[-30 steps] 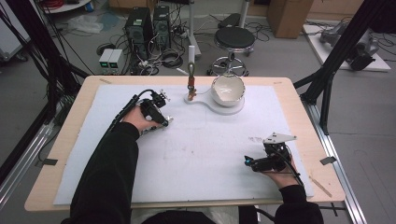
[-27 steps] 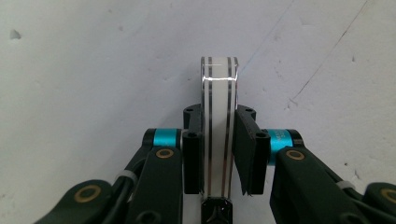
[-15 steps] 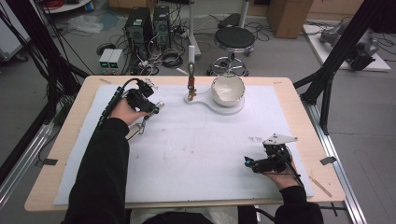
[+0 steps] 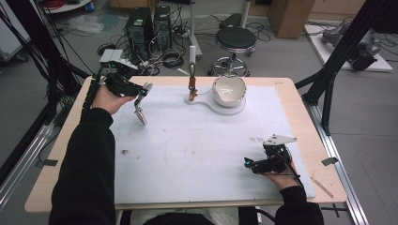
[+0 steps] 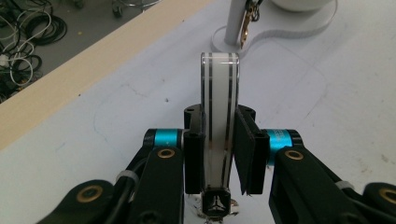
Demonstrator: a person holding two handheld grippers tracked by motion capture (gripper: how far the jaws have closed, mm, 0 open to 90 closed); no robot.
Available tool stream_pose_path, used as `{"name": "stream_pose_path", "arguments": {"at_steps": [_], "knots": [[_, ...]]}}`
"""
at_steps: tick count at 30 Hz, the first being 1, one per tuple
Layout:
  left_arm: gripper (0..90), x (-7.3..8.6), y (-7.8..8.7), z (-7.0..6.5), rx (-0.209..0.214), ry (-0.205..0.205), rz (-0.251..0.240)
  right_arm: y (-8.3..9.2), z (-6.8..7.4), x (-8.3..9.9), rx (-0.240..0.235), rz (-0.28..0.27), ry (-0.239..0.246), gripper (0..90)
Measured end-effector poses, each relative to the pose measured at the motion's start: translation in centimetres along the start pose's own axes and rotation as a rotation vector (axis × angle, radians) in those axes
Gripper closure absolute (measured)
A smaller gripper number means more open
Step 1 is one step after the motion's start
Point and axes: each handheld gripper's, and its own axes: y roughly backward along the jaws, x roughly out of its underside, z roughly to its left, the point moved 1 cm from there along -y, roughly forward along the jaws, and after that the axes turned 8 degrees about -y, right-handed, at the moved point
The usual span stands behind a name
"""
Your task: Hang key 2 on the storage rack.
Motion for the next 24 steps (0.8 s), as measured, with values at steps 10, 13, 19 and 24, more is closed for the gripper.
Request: {"name": "stream_pose_path", "arguments": {"at_steps": [10,13,19,24], "knots": [[74.8,-2.4,0.6,0.7,-0.064,-0.034,-0.080,0.0,-0.1,0.1,-0.001,-0.002,0.003,0.9],[74.9,-3.6,0.8,0.7,-0.080,-0.061,-0.126,0.1,-0.1,0.2,0.001,-0.001,-0.003,0.9],[74.9,-6.4,0.9,0.5,-0.152,-0.096,-0.195,0.2,-0.2,0.3,0.004,-0.001,-0.004,0.9],[74.9,-8.2,0.6,0.4,-0.159,-0.108,-0.230,0.3,-0.1,0.3,0.002,-0.002,-0.008,0.9]]}}
